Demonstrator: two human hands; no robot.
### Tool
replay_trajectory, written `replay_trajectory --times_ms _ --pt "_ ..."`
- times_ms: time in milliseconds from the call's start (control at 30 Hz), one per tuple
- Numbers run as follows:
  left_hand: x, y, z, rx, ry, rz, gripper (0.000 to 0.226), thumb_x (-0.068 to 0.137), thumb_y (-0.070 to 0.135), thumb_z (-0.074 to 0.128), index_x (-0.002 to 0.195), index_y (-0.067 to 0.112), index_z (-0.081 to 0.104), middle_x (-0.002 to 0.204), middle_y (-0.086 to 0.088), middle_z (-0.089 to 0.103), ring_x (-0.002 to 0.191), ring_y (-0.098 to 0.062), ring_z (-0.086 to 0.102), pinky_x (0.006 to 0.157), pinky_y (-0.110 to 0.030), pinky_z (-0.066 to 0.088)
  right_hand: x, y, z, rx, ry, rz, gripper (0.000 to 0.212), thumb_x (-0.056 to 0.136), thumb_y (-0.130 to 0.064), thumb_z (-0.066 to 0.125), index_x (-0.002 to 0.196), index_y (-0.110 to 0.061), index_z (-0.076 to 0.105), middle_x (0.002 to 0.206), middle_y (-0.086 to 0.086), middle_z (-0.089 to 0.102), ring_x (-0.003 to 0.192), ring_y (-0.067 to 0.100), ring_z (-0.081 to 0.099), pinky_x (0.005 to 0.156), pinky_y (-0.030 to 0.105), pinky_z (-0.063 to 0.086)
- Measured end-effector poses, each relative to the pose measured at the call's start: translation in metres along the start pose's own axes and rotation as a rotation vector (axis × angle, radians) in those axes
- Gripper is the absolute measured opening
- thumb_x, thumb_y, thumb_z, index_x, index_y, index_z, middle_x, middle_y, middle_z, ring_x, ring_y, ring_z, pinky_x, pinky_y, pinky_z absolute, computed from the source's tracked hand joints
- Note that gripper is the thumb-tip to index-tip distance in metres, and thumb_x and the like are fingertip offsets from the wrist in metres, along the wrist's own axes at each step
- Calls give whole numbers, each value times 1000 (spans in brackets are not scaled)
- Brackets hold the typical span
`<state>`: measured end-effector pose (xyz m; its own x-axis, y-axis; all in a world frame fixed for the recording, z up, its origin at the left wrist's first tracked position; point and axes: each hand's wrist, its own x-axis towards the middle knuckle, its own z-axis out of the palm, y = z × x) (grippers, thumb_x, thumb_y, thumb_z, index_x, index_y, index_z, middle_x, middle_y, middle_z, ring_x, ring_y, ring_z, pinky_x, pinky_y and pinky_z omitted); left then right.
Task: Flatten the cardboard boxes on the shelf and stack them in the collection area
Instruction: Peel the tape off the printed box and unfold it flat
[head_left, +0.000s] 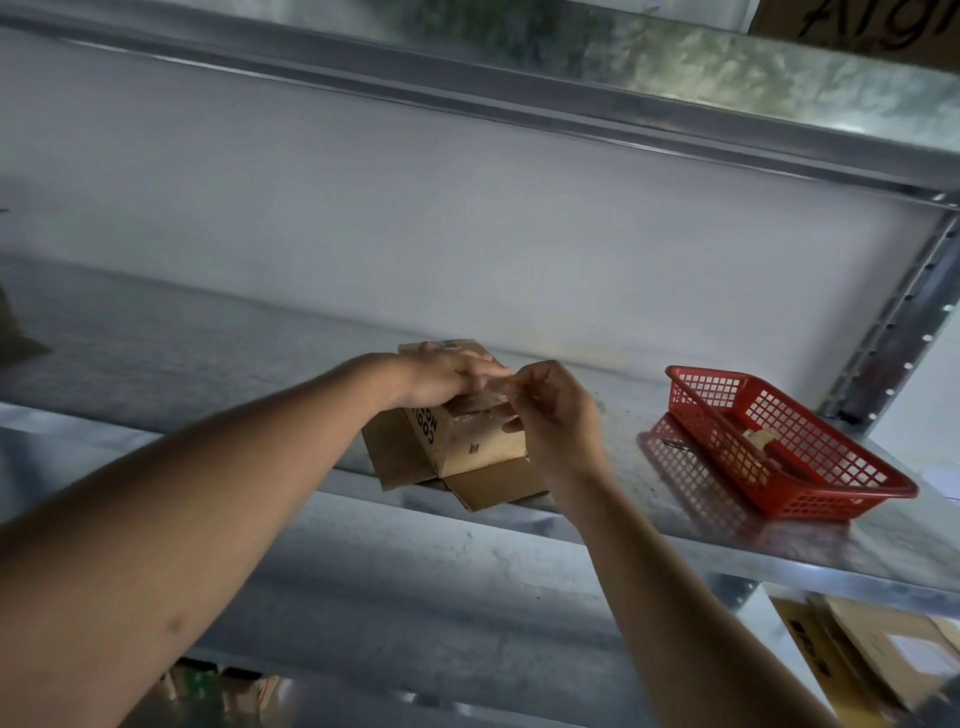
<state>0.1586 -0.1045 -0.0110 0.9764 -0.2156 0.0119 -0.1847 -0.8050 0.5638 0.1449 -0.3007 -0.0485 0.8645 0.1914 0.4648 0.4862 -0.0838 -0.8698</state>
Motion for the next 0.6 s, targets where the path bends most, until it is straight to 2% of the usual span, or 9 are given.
replay_trajectory --times_ms 67,100,167,200,300,367,433,533,600 --pt "-1 -7 -5 -30 -21 14 39 109 44 47 107 83 52 161 31 28 156 -13 14 124 -37 7 2 -5 5 62 -44 11 10 101 -9 64 93 -15 62 83 7 78 72 21 74 66 31 58" --pt "-1 -10 -7 -4 -30 12 35 108 48 46 108 83 50 155 39 30 153 -12 16 124 -41 9 4 -7 6 89 -56 14 9 100 -7 64 93 -12 62 81 10 77 71 21 73 67 31 59" --pt "2 -13 -10 62 -35 21 30 106 57 43 104 86 48 120 59 28 143 -10 20 123 -50 13 5 -10 7 125 -76 8 6 99 -4 65 95 -8 63 82 15 77 74 26 74 72 36 61" --pt "4 -15 -11 81 -46 28 28 104 60 41 102 88 47 110 60 25 142 -10 18 122 -55 14 4 -12 6 134 -96 -4 6 98 -2 66 97 -8 63 84 15 77 78 30 76 75 39 62" --pt "8 -24 -15 134 -98 76 27 105 62 34 114 83 48 125 55 26 148 -17 12 118 -63 12 1 -16 3 72 -178 -76 17 93 -2 73 105 -13 69 94 11 79 88 33 77 78 41 61" --pt "8 -29 -18 153 -108 119 33 106 62 31 134 75 43 130 53 24 149 -18 11 119 -62 11 -1 -18 1 -79 -213 -156 22 88 -4 78 105 -18 77 100 3 79 92 22 77 80 37 61" --pt "9 -32 -19 177 -114 166 38 107 63 27 142 71 37 149 49 21 148 -16 10 120 -59 8 -4 -17 -1 -273 -253 -265 25 83 -5 80 104 -18 80 107 -4 78 96 14 76 84 32 62" --pt "8 -34 -15 219 -85 199 41 109 57 23 146 68 36 161 39 18 144 -19 15 118 -55 9 -4 -21 -2 -675 -289 -475 29 79 -23 88 107 -24 81 113 -13 73 98 -1 70 87 17 55" --pt "7 -35 -14 200 -64 199 41 109 55 25 146 66 38 161 38 22 142 -19 17 117 -51 9 -4 -24 0 -805 -306 -520 39 75 -40 90 109 -25 81 115 -13 73 102 -7 62 92 7 45"
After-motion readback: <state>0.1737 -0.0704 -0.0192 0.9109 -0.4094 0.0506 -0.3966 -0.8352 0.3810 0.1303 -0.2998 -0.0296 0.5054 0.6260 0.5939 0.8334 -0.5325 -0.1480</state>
